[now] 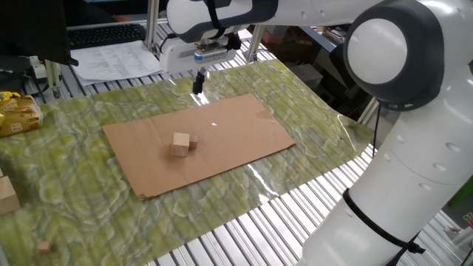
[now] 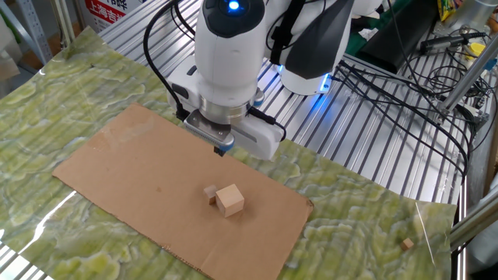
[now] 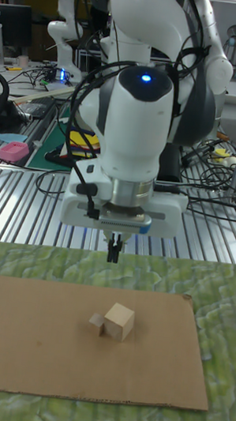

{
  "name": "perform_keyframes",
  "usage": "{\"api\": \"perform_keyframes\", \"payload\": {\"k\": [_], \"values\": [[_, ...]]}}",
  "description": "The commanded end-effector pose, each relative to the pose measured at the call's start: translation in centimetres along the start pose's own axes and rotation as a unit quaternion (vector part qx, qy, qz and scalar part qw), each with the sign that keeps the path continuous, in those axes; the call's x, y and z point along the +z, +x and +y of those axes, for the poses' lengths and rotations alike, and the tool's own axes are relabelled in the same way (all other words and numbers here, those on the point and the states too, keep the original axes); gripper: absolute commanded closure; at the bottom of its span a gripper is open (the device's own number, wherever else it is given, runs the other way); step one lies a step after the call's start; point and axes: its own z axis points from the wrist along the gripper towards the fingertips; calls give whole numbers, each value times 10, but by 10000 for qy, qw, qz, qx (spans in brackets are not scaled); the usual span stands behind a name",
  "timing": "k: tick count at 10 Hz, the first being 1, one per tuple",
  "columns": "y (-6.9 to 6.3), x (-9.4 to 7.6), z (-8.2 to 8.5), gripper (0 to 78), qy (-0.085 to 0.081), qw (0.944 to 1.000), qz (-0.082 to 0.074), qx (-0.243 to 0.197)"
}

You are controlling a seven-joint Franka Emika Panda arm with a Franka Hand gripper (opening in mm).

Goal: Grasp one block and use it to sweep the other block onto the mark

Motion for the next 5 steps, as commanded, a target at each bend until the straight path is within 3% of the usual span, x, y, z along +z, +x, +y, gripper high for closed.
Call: {"api": "perform_keyframes", "payload": {"k": [1,5], "values": [[-67,65,22,764,-549,9981,258,127],[-57,60,16,764,-543,9980,315,120]]}}
